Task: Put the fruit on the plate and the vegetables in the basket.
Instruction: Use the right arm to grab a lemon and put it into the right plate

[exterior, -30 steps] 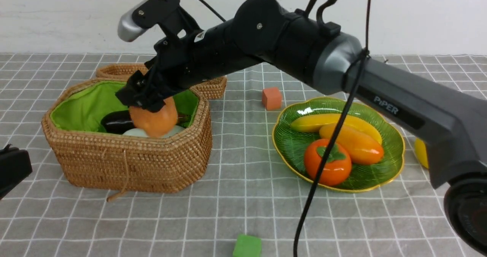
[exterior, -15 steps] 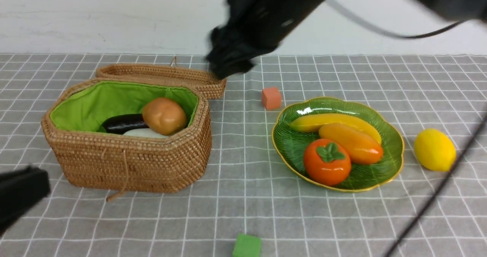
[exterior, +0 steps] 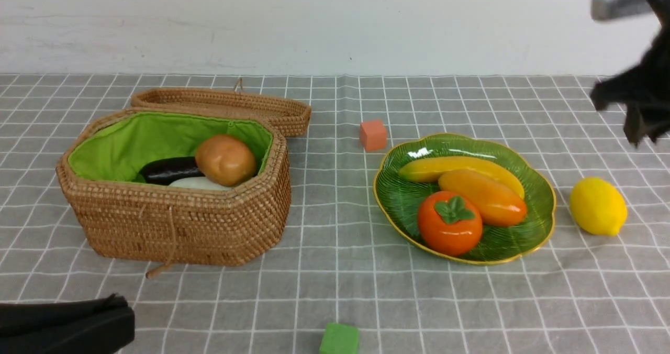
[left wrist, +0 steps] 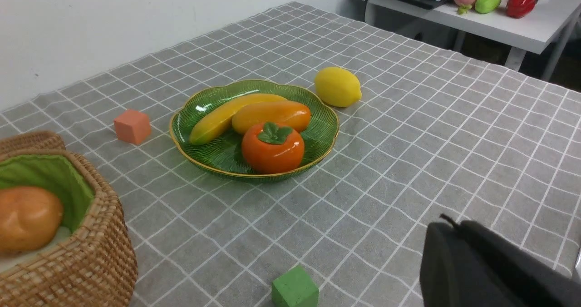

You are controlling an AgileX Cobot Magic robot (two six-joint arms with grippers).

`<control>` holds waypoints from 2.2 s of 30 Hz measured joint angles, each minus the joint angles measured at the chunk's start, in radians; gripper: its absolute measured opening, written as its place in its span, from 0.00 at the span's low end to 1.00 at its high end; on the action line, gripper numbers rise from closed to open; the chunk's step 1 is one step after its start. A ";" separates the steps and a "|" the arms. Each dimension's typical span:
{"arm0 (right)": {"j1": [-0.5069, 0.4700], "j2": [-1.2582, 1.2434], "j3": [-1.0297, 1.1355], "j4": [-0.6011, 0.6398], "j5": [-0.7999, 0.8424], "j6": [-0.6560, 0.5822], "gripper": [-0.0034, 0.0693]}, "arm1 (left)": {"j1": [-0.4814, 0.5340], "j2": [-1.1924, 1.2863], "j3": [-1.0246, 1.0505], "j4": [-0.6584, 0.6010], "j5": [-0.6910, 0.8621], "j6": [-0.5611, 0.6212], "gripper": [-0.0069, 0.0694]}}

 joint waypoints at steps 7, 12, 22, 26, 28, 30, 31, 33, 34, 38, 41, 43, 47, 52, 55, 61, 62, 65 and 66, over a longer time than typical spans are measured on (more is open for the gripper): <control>-0.131 0.164 0.068 0.087 -0.261 0.004 0.92 | 0.000 0.000 0.000 0.000 0.000 0.004 0.07; -0.162 0.258 0.068 0.154 -0.384 -0.006 0.98 | 0.000 0.000 0.000 0.000 0.002 0.004 0.07; -0.165 0.338 0.068 0.232 -0.518 -0.097 0.94 | 0.000 0.000 0.000 0.000 0.007 0.004 0.07; -0.168 0.367 0.068 0.234 -0.514 -0.099 0.92 | 0.000 0.000 0.000 0.000 0.007 0.002 0.07; -0.168 0.380 0.068 0.234 -0.498 -0.099 0.91 | 0.000 0.000 0.000 0.000 0.007 -0.002 0.07; -0.168 0.387 0.068 0.230 -0.481 -0.099 0.88 | 0.000 0.000 0.000 0.000 0.007 -0.004 0.07; -0.168 0.387 0.068 0.230 -0.474 -0.099 0.86 | 0.000 0.000 0.000 0.000 0.007 -0.004 0.07; -0.168 0.386 0.068 0.231 -0.463 -0.099 0.82 | 0.000 0.000 0.000 0.000 0.007 -0.004 0.07; -0.168 0.383 0.068 0.231 -0.452 -0.099 0.82 | 0.000 0.000 0.000 0.000 0.007 -0.004 0.07; -0.168 0.349 0.068 0.230 -0.398 -0.099 0.82 | 0.000 0.000 0.000 0.000 0.007 -0.004 0.07; -0.164 0.273 0.068 0.241 -0.368 -0.090 0.82 | 0.000 0.000 0.000 0.000 0.006 -0.004 0.07; -0.147 0.200 0.068 0.269 -0.355 -0.089 0.82 | 0.000 0.000 0.000 0.000 -0.002 -0.004 0.07; -0.063 0.124 0.068 0.377 -0.353 -0.161 0.82 | 0.000 0.000 0.000 0.000 -0.036 -0.004 0.07; 0.061 0.148 0.068 0.483 -0.349 -0.241 0.82 | 0.000 0.000 0.000 0.000 -0.060 -0.005 0.07; 0.086 0.184 0.068 0.481 -0.355 -0.249 0.82 | 0.000 0.000 0.000 0.000 -0.055 -0.005 0.07; 0.103 0.208 0.070 0.549 -0.507 -0.270 0.82 | 0.000 0.000 0.000 0.000 -0.020 -0.005 0.08; 0.110 0.208 0.066 0.574 -0.538 -0.285 0.82 | 0.000 0.000 0.000 0.000 -0.018 -0.005 0.08; 0.139 0.220 0.048 0.659 -0.575 -0.340 0.82 | 0.000 0.000 0.000 0.000 -0.015 -0.005 0.08; 0.150 0.226 0.040 0.686 -0.583 -0.355 0.82 | 0.000 0.000 0.000 0.000 -0.015 -0.005 0.08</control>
